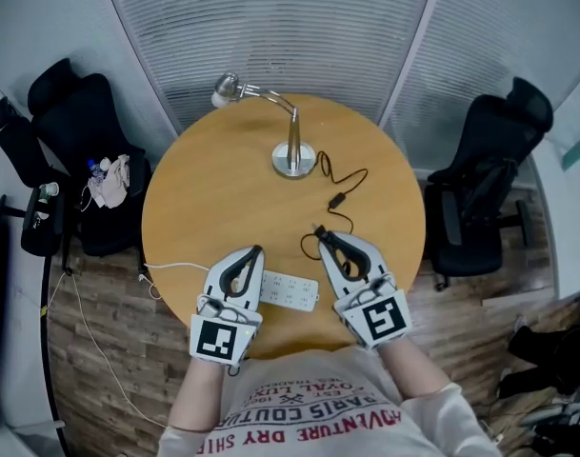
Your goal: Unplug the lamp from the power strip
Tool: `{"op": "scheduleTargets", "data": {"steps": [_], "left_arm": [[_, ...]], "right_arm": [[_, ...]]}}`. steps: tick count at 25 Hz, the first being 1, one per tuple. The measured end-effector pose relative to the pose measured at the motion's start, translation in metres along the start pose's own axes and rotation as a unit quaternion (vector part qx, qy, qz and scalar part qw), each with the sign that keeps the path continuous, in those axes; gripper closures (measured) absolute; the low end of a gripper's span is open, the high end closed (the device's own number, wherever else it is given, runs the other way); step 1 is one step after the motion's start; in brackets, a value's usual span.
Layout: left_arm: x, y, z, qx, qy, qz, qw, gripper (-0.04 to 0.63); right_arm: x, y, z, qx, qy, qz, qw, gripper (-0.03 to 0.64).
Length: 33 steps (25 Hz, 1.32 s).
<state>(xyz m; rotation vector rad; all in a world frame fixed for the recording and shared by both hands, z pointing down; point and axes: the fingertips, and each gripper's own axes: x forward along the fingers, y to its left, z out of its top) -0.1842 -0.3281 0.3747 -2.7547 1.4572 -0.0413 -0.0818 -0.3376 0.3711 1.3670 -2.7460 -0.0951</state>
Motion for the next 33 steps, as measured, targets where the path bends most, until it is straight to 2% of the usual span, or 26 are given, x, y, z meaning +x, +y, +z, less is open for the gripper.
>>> {"op": "scheduleTargets", "data": {"steps": [4, 12, 33], "left_arm": [[-0.007, -0.002, 0.017, -0.010, -0.021, -0.006, 0.9997, 0.568], [-0.006, -0.010, 0.027, 0.003, -0.030, -0.026, 0.9992, 0.568], [0.001, -0.006, 0.013, -0.030, -0.006, -0.012, 0.9995, 0.568]], "right_arm": [[-0.004, 0.001, 0.007, 0.010, -0.021, -0.004, 1.000, 0.545], [-0.004, -0.001, 0.006, 0.020, -0.026, -0.006, 0.999, 0.545], [-0.007, 0.000, -0.005, 0.021, -0.014, -0.018, 1.000, 0.545]]}}
